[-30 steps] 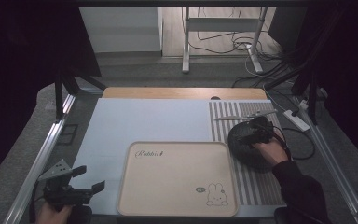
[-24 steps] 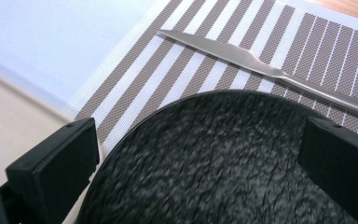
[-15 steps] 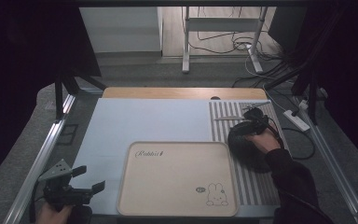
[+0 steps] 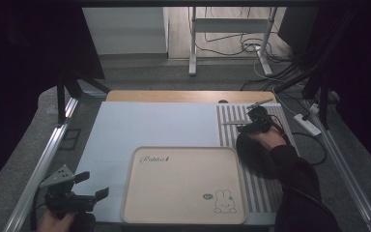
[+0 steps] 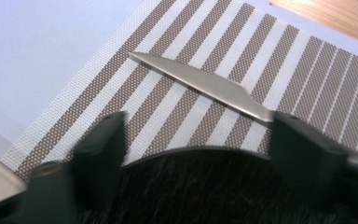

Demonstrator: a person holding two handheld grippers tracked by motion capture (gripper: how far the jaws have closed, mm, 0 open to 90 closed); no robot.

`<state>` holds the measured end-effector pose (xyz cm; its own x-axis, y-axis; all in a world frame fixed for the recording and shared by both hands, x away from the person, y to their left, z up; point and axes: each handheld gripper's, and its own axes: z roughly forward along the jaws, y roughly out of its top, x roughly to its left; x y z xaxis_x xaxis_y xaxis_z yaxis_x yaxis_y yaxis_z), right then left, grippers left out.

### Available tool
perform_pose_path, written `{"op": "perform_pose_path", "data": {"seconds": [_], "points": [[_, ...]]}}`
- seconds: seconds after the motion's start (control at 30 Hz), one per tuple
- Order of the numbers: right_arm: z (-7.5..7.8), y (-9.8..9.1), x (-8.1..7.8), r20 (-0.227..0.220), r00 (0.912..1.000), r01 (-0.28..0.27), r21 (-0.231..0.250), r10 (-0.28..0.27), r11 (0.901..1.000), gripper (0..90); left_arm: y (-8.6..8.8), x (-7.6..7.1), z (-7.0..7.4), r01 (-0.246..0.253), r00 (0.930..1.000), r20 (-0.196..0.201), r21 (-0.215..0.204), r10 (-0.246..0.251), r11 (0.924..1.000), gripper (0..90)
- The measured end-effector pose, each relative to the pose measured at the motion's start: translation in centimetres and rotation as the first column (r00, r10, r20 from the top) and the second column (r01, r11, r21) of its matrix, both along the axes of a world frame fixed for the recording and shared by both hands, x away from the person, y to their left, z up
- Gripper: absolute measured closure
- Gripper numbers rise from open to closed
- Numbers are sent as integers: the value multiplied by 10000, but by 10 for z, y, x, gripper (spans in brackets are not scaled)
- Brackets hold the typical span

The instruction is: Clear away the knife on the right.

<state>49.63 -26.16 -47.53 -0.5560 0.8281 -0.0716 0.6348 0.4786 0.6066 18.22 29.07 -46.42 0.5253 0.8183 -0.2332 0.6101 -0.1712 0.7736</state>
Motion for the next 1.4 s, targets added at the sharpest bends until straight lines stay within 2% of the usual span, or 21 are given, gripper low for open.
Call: {"op": "perform_pose_path", "data": {"seconds": [0.07,0.1,0.13,0.2,0.23,0.27,0.4,0.5,0.57,0.63,0.87,0.93,1.03,1.4], "points": [[0,0,4,-238,9995,-186,75,188,9998,452,0,0,0,-9,10000,0,1,9,10000,17],[0,0,10,-448,9985,-317,32,318,9995,578,0,0,0,4,10000,6,8,-4,10000,17],[0,0,10,-448,9985,-317,32,318,9995,578,0,0,0,6,10000,8,9,-6,10000,17],[-2,0,17,-887,9936,-675,226,692,9975,709,0,0,0,-4,10000,3,7,4,10000,17],[-4,1,20,-966,9921,-795,145,805,9967,767,0,0,0,8,10000,7,12,-8,10000,17],[-8,3,25,-1101,9880,-1072,141,1081,9941,880,0,0,0,8,10000,8,18,-8,10000,17],[-14,6,34,-1241,9838,-1306,-27,1293,9914,895,-1,0,0,4,10000,10,44,-4,10000,17],[-20,8,45,-1599,9781,-1328,120,1330,9911,896,-1,0,0,5,10000,12,47,-5,10000,17],[-22,9,48,-1660,9768,-1350,153,1356,9907,896,-1,0,0,5,10000,13,50,-5,10000,17],[-26,11,52,-1751,9748,-1425,-107,1385,9897,896,-1,0,0,10,10000,25,53,-10,10000,17],[-26,5,69,-1491,9831,-1108,-226,1062,9936,897,-1,0,0,22,10000,20,91,-22,10000,17],[-26,2,73,-1380,9861,-984,-388,922,9944,897,-1,0,0,20,10000,7,104,-20,9999,17],[-26,-5,82,-1277,9903,-598,-339,550,9976,897,-1,0,0,10,10000,4,109,-10,9999,17],[-26,-23,93,-1143,9933,172,-227,-197,9996,897,-1,0,0,-7,10000,-10,101,8,9999,17]]}}
